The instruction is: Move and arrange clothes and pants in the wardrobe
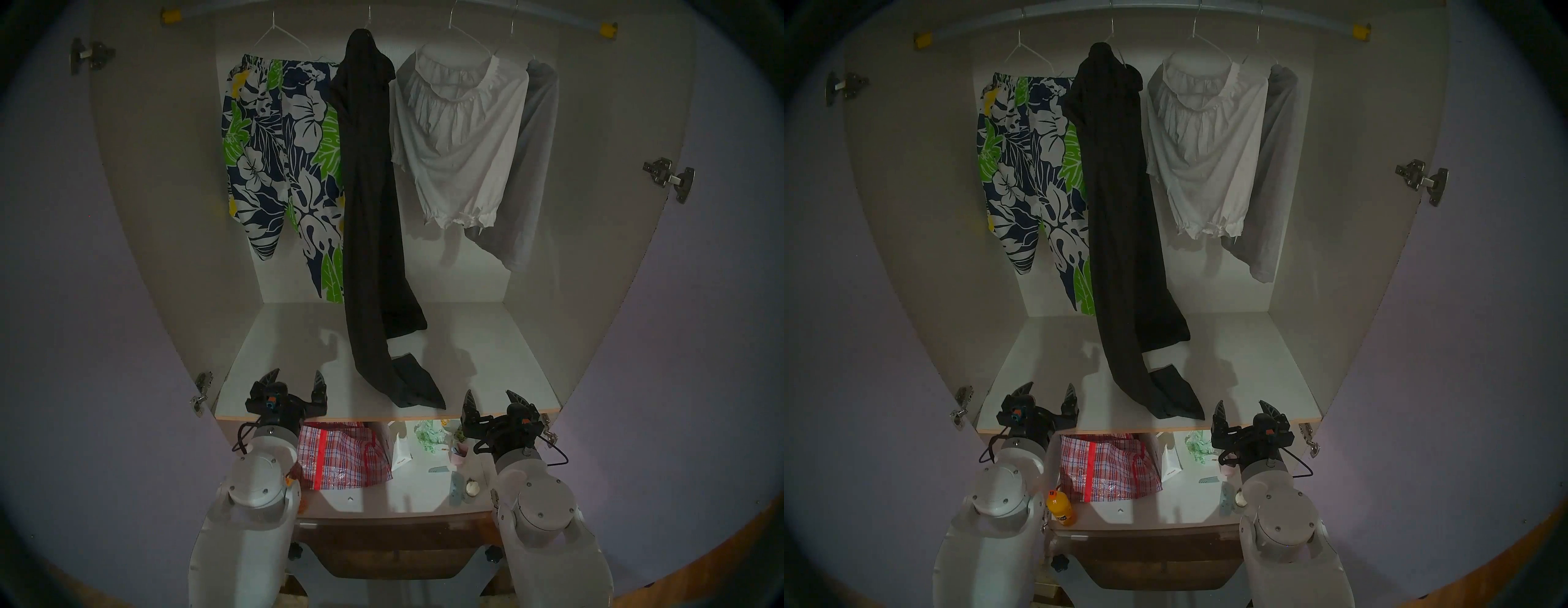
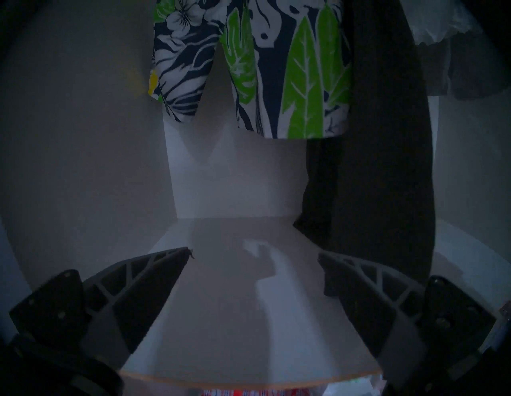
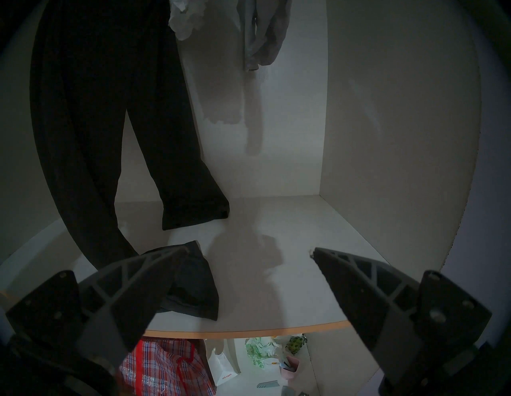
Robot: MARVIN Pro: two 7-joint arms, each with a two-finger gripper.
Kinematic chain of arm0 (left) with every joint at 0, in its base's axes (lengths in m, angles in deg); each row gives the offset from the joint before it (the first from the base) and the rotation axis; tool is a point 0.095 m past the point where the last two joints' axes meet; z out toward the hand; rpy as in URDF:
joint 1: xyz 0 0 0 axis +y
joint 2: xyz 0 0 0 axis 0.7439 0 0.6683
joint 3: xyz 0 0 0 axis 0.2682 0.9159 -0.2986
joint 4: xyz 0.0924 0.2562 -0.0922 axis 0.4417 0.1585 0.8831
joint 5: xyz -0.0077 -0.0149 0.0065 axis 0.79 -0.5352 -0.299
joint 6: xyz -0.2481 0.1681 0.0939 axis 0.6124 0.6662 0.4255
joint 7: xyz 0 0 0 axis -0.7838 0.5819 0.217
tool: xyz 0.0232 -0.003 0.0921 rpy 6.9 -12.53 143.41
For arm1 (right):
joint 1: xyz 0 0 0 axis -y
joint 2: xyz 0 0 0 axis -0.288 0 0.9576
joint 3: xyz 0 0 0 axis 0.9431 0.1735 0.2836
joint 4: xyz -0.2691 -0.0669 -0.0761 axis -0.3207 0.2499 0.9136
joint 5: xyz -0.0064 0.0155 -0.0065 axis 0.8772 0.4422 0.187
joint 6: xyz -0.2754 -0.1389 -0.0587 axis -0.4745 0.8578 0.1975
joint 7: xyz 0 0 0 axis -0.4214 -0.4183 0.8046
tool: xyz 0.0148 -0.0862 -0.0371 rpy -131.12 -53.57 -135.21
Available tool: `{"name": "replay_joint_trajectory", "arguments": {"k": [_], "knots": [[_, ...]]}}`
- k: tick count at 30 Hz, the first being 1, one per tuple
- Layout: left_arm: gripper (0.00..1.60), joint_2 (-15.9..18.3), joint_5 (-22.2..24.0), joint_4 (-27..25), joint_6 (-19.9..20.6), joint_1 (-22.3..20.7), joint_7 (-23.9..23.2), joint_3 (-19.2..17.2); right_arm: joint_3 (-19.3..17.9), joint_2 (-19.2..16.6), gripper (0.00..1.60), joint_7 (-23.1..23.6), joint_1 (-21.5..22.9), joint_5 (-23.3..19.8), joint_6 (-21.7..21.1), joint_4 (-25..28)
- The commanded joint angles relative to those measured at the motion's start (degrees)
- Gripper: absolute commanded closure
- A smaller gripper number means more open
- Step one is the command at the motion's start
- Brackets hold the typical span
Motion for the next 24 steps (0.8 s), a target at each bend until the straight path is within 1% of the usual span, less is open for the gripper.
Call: {"name": "replay_joint_trajectory", "arguments": {"k": [1, 2, 4, 6, 7, 10, 16, 17, 20, 22, 24], "knots": [[0.00, 0.10, 0.46, -0.12, 2.17, -3.94, 1.45, -2.20, 0.03, -0.01, 0.00, 0.05, 0.45, 0.01, 0.25, 1.30], [0.00, 0.14, 0.87, 0.04, 2.71, -4.73, 1.20, -2.74, 0.04, -0.01, 0.00, 0.05, 0.44, 0.00, 0.24, 1.32], [0.00, 1.62, 2.73, 1.10, 0.21, -6.23, -1.44, -3.87, 0.04, -0.02, 0.00, 0.05, 0.44, 0.00, 0.24, 1.32], [0.00, 2.98, 2.27, 1.89, 2.53, -8.13, -2.32, -4.07, 0.04, -0.02, 0.00, 0.05, 0.43, 0.00, 0.23, 1.35], [0.00, 3.45, 2.90, 2.48, 2.72, -9.09, -3.06, -4.12, 0.04, -0.02, 0.00, 0.05, 0.42, 0.00, 0.22, 1.35], [0.00, 5.65, 4.19, 3.99, 5.75, -12.16, -5.54, -3.88, 0.04, -0.02, 0.00, 0.05, 0.42, 0.00, 0.22, 1.35], [0.00, 8.92, 7.25, 7.53, 9.07, -17.64, -10.34, -3.77, 0.04, -0.03, 0.00, 0.04, 0.42, -0.01, 0.22, 1.36], [0.00, 9.24, 7.53, 8.22, 9.36, -18.51, -10.75, -3.91, 0.05, -0.03, 0.00, 0.04, 0.42, -0.01, 0.21, 1.36], [0.00, 10.09, 5.89, 10.35, 13.60, -22.03, -8.79, -3.88, 0.05, -0.03, 0.00, 0.04, 0.42, -0.01, 0.22, 1.35], [0.00, 10.74, 5.68, 11.99, 13.24, -24.02, -8.96, -4.05, 0.05, -0.04, 0.00, 0.03, 0.43, -0.01, 0.23, 1.35], [0.00, 11.63, 4.40, 13.31, 14.66, -26.04, -8.33, -3.59, 0.05, -0.04, 0.00, 0.03, 0.43, -0.01, 0.24, 1.33]]}}
